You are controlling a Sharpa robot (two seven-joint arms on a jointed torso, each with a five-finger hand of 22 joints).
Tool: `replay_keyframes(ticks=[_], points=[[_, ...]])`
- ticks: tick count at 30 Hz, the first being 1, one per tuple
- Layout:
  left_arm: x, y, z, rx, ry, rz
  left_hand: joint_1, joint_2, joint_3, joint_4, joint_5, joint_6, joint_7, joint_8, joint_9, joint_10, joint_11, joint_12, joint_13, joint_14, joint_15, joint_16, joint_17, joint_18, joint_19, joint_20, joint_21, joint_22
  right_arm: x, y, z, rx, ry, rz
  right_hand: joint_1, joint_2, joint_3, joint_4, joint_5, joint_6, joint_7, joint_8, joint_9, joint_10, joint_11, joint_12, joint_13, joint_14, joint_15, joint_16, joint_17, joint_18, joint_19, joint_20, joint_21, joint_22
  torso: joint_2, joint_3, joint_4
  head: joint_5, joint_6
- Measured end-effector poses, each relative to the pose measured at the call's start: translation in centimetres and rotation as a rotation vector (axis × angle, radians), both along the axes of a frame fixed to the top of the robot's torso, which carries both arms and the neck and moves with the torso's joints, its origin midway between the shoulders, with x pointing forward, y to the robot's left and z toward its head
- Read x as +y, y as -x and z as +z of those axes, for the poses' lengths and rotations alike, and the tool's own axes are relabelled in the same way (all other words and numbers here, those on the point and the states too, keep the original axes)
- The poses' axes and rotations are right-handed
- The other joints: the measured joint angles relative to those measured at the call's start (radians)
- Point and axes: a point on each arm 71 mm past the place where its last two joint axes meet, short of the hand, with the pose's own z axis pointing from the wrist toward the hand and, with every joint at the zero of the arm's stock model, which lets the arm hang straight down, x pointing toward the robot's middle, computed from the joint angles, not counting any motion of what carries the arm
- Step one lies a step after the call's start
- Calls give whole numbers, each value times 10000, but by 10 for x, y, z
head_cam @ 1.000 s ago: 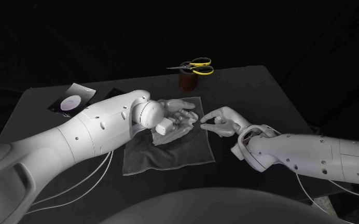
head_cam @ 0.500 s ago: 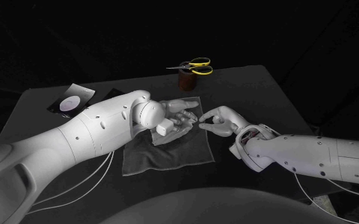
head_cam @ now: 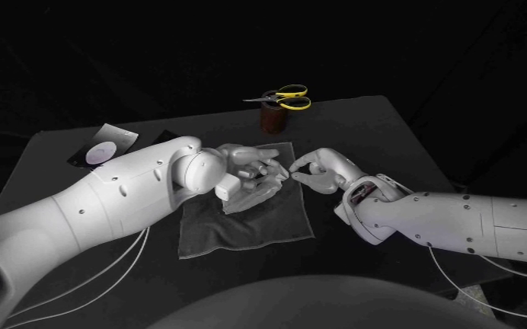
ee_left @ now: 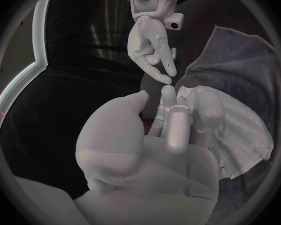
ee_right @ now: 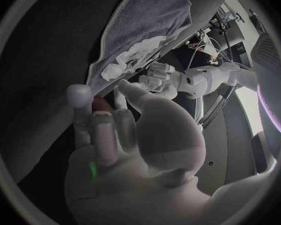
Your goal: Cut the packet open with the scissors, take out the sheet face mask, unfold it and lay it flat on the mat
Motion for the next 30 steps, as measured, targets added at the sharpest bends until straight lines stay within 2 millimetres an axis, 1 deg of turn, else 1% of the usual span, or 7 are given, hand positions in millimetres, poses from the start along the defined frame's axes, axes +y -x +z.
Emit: replay_keyframes(ticks=[3, 7, 14, 21, 24, 28, 30], points=[[14, 1, 4, -572, 91, 28, 834, -103, 606, -632, 0, 145, 33, 98, -56, -567, 32, -502, -309, -431, 6, -445, -958, 86, -419, 23, -603, -582, 1, -5, 2, -1, 142, 297, 51, 52, 56, -55, -22, 1, 0, 0, -22, 0, 0, 37, 2, 0, 0, 4, 1, -1, 10, 10, 37, 50, 6, -4, 10, 13, 0], [36, 5, 8, -1699, -69, -178, 1453, -508, 1881, -1506, 0, 627, 111, 427, -71, -1066, 108, -1615, -1164, -1533, 96, -1612, -3124, 499, -1577, 110, -2226, -2092, 3, -11, 5, 106, 371, 824, 164, 165, 236, -118, -40, 1, -1, 0, -52, 0, 0, 174, 4, 0, 1, 80, 3, -13, 90, 13, 230, 161, 14, -12, 16, 56, 0], [69, 19, 11, -4142, -1060, -1274, 1546, -764, 2326, -2281, 0, 957, -5, 1083, 85, -743, 41, -2189, -1864, -1788, 45, -1871, -3682, 538, -1710, 104, -2516, -2371, 5, -25, 14, 376, 735, 1547, 161, 163, 246, -110, -40, 25, 21, -41, -85, -1, 0, 301, 4, -1, 1, 138, 9, -68, 135, -6, 345, 251, 16, -35, 35, 128, 0], [90, 34, 10, -6773, -2591, -2686, 1063, -1247, 1880, -2376, 0, 1138, -192, 1537, 209, -32, -191, -1560, -1697, -827, -121, -838, -1774, 524, -920, -51, -1504, -1418, 5, -38, 17, 804, 976, 1822, -297, -181, -37, 61, -40, -94, 146, -220, -187, -39, 36, 302, 2, 20, 25, 139, 9, -73, 170, 29, 345, 266, 11, -33, 57, 279, 0], [93, 39, 8, -7617, -3157, -3201, 1020, -1290, 1625, -2336, 0, 1080, -252, 1698, 212, 1, -224, -836, -1295, -309, -172, -203, -569, 244, -260, -112, -646, -617, 7, -41, 17, 956, 976, 1832, -422, -227, -182, 121, -40, -175, 217, -295, -226, -9, 67, 302, -4, -1, 80, 139, 9, -77, 170, 30, 345, 267, 11, -33, 63, 332, 0], [94, 46, 3, -8383, -3729, -3743, 1025, -1295, 1461, -2285, 0, 1079, -252, 1787, 212, 1, -224, -202, -940, -19, -205, 169, 202, 201, 182, -145, -23, -23, 8, -43, 16, 1140, 982, 1823, -515, -320, -315, 173, -39, -216, 185, -351, -265, -36, 109, 301, -3, -2, 81, 138, 7, -84, 130, 70, 345, 267, 11, -33, 57, 384, 0], [94, 48, 0, -8635, -3933, -3933, 1069, -1339, 1422, -2243, 0, 1062, -269, 1792, 205, 2, -224, 56, -794, 51, -199, 323, 558, 60, 359, -161, 257, 248, 9, -43, 15, 1234, 980, 1841, -541, -346, -425, 222, -40, -264, 231, -394, -293, -36, 109, 300, -3, -2, 81, 137, 2, -85, 110, 90, 267, 266, 12, -33, 51, 401, 0]])
